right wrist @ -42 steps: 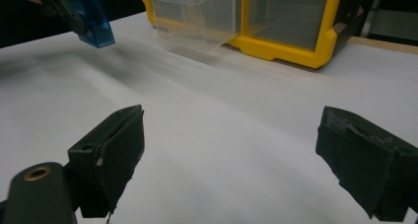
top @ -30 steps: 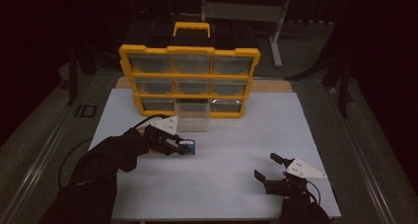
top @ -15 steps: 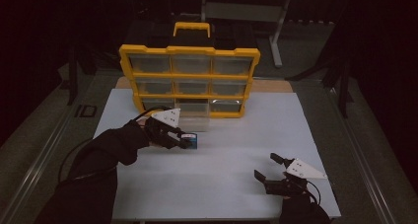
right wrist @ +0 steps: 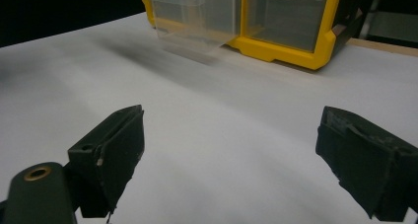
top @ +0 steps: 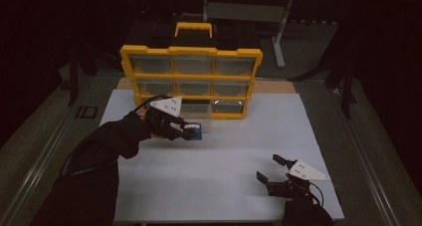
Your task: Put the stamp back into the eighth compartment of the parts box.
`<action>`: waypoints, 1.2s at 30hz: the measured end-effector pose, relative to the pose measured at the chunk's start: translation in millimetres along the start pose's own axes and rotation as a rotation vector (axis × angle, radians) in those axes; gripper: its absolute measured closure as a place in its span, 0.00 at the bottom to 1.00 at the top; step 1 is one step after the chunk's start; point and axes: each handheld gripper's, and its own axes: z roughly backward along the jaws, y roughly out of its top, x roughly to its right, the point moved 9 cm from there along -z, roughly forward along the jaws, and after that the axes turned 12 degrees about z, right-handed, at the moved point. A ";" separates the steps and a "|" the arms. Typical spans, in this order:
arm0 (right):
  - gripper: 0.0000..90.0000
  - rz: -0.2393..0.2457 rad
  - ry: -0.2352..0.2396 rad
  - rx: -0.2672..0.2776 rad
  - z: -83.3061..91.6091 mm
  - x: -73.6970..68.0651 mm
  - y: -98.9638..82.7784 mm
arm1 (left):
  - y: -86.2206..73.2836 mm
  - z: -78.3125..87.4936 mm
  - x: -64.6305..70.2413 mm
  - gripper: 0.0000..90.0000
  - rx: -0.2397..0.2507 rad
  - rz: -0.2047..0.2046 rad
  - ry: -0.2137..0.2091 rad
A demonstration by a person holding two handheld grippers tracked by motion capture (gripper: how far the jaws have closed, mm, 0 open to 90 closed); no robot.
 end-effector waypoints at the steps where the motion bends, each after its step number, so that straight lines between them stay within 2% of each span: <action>1: 0.12 -0.001 -0.001 0.002 -0.2 0.1 0.1 | 1.7 0.9 -0.5 0.77 -0.002 0.001 0.000; 8: 0.13 -0.001 0.000 0.005 0.4 0.5 0.5 | 14.3 8.6 -7.6 0.77 0.013 0.002 0.019; 15: 0.12 -0.001 0.000 0.004 0.6 0.0 0.7 | 24.2 16.6 -14.9 0.77 0.040 0.020 0.036; 29: 0.12 0.000 0.003 0.006 0.7 -0.3 0.6 | 35.3 24.1 -44.2 0.77 0.090 0.100 0.079; 33: 0.12 -0.002 0.002 0.007 0.8 0.0 0.6 | 35.2 21.4 -54.6 0.77 0.092 0.118 0.106; 36: 0.12 0.001 0.003 0.005 0.6 -0.3 0.4 | 32.8 18.3 -65.1 0.77 0.094 0.153 0.129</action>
